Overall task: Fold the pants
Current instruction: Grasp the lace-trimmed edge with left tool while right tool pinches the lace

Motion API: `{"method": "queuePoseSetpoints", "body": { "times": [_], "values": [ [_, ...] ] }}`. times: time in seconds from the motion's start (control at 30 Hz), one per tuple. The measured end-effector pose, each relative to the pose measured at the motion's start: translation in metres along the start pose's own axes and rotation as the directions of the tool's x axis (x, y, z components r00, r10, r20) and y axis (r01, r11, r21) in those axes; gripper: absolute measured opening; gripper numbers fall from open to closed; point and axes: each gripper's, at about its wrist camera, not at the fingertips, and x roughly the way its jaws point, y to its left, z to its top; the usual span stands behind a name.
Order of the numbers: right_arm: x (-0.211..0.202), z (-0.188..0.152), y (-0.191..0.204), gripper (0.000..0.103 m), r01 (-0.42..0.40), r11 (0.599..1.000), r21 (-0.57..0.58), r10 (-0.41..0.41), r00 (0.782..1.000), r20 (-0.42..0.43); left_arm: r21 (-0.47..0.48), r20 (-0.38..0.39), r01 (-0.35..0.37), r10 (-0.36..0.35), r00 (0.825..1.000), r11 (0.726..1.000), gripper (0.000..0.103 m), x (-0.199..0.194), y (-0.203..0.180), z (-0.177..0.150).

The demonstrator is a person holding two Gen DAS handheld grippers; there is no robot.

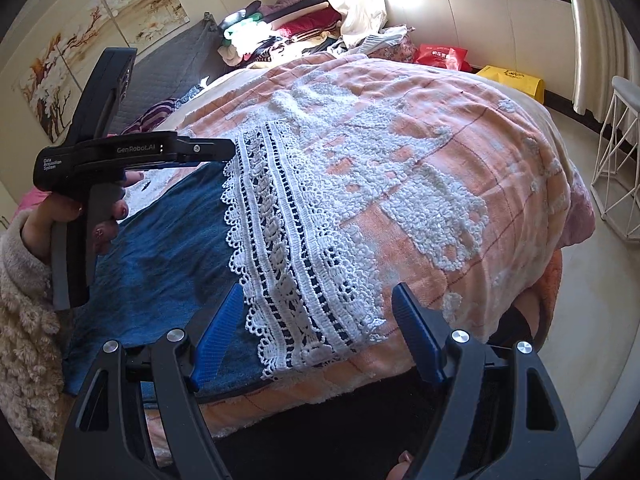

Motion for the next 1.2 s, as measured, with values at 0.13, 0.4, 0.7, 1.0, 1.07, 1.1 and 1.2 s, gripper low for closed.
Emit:
{"method": "queuePoseSetpoints", "body": {
  "times": [0.13,0.4,0.7,1.0,1.07,1.1,1.2],
  "values": [
    [0.009,0.000,0.001,0.069,-0.021,1.000,0.001,0.021,1.000,-0.015,0.023,-0.020,0.029,-0.029,0.999,0.999,0.081,0.015,0.001,0.003],
    [0.009,0.001,0.004,0.052,-0.046,0.999,-0.014,0.046,0.999,0.005,0.072,-0.023,0.094,-0.092,0.995,0.993,0.063,0.017,0.001,0.002],
    [0.010,0.000,0.002,0.044,-0.069,0.998,-0.008,0.069,0.997,0.015,0.105,-0.029,0.186,-0.184,0.982,0.977,0.060,0.018,-0.013,-0.004],
    [0.014,-0.003,0.003,0.047,-0.067,0.998,-0.001,0.067,0.997,0.030,0.056,-0.012,0.132,-0.132,0.991,0.990,0.050,0.026,-0.013,-0.003],
    [0.013,-0.003,0.004,0.045,-0.065,0.998,0.005,0.064,0.997,0.037,0.061,-0.003,0.121,-0.121,0.993,0.991,0.043,0.024,-0.016,-0.005],
    [0.013,-0.003,0.005,0.042,-0.063,0.998,0.001,0.063,0.997,0.039,0.056,-0.002,0.125,-0.125,0.992,0.991,0.041,0.023,-0.017,-0.005],
    [0.009,-0.002,0.008,0.028,-0.089,0.996,-0.007,0.089,0.995,0.048,0.063,-0.002,0.094,-0.094,0.996,0.994,0.034,0.021,-0.019,-0.006]
  ]
}}
